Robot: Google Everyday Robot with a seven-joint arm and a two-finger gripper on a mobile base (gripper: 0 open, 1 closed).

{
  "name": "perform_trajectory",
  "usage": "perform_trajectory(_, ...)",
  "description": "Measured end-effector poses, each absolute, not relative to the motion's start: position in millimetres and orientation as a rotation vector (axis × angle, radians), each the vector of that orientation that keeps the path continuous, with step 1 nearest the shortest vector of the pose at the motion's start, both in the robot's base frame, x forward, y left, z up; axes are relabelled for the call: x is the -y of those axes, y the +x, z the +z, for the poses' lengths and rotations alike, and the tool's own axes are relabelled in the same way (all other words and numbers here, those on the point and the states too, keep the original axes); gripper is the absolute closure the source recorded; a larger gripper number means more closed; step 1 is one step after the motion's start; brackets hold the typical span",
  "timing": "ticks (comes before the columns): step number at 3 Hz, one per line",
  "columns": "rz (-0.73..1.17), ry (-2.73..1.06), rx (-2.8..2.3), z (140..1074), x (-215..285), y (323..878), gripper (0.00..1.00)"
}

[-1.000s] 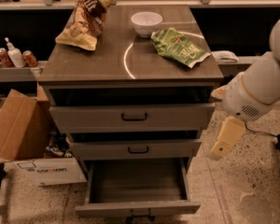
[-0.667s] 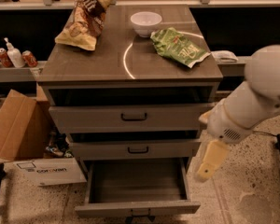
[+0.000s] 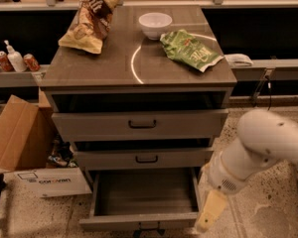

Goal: Close bottom drawer

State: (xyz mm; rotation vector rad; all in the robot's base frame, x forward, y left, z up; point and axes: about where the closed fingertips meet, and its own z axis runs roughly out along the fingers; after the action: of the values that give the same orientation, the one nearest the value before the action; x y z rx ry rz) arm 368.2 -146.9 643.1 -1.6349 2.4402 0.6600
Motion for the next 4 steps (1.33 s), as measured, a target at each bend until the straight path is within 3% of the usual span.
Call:
perform_trajectory(1, 0.736, -1.595, -2.452, 607, 139, 369, 0.0)
perform_trajectory(4, 0.727, -1.577, -2.477, 538, 145, 370, 0.0)
